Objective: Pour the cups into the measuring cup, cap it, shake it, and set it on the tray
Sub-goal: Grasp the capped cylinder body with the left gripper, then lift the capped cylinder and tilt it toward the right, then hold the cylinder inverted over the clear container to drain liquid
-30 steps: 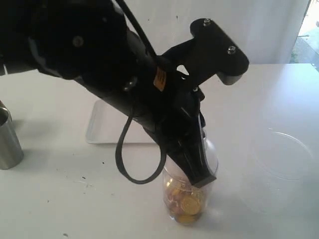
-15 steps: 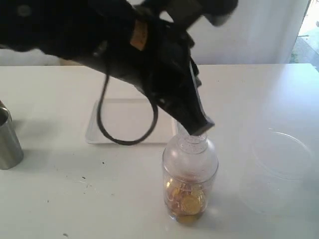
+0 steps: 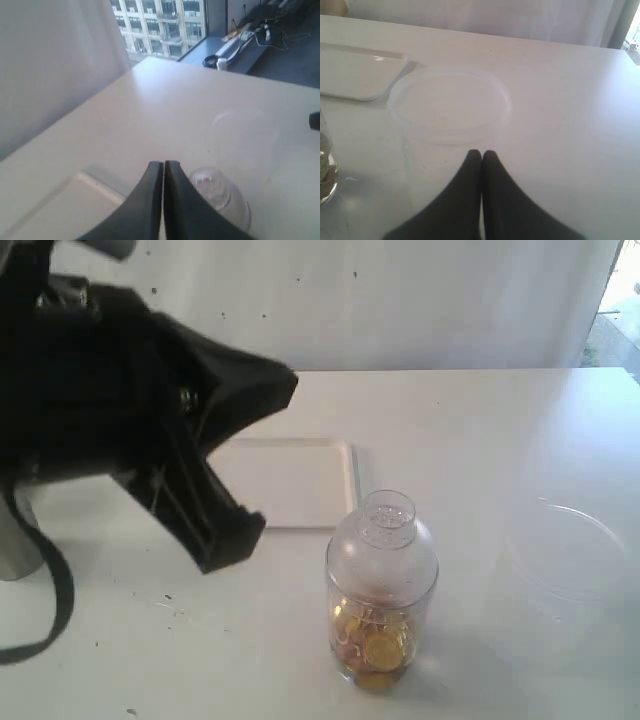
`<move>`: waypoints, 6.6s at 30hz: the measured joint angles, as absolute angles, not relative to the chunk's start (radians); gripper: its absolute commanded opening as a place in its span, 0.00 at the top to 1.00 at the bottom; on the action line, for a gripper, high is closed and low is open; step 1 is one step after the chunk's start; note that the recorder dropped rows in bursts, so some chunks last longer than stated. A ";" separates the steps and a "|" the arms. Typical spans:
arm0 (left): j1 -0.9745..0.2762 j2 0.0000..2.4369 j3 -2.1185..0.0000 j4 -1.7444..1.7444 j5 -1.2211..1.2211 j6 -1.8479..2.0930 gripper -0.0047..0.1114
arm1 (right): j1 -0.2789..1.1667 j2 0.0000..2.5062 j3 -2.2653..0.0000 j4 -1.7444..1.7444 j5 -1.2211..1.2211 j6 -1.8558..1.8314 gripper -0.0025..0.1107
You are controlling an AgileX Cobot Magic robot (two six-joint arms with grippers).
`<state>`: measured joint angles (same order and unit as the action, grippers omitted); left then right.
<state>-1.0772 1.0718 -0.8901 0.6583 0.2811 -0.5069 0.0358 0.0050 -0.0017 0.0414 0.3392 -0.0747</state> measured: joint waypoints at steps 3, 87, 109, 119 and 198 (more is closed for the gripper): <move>-1.077 1.073 -0.817 0.659 0.288 -0.532 0.48 | 0.036 0.005 -0.002 0.041 0.339 -0.075 0.98; -1.077 1.887 -0.742 -0.043 -0.734 0.000 0.06 | 0.036 0.005 -0.002 0.041 0.339 -0.075 0.98; -0.947 1.466 -0.775 -0.237 -0.441 0.157 0.96 | 0.036 0.005 -0.002 0.041 0.339 -0.075 0.98; -0.763 1.473 -0.777 0.353 -0.370 -0.434 0.96 | 0.036 0.005 -0.002 0.041 0.339 -0.075 0.98; -1.086 2.003 -1.615 1.028 0.455 0.160 0.96 | 0.036 0.005 -0.002 0.041 0.339 -0.075 0.98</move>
<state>-1.0863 2.0028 -1.6154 1.0277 0.4550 0.1602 0.0358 0.0050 -0.0017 0.0414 0.3392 -0.0747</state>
